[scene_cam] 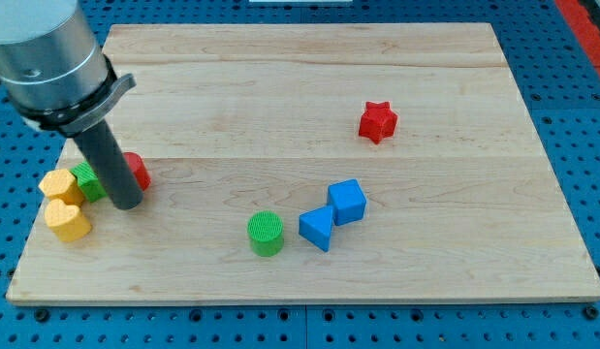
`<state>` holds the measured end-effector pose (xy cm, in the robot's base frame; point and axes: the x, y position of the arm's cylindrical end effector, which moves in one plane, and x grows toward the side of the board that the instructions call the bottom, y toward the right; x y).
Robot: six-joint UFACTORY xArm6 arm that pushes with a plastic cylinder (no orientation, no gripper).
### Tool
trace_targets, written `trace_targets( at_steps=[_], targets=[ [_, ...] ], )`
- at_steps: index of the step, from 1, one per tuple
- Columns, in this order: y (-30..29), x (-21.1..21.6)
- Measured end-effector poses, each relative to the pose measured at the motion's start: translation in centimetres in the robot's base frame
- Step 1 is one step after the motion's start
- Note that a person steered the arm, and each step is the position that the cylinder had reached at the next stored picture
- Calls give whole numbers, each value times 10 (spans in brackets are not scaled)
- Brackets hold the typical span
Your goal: Move green circle to the bottom of green star
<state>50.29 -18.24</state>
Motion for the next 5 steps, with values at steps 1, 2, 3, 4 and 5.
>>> trace_targets(
  at_steps=[1, 2, 3, 4, 5],
  targets=[
    [35, 0],
    [50, -39],
    [29, -57],
    [21, -43],
    [49, -53]
  ],
)
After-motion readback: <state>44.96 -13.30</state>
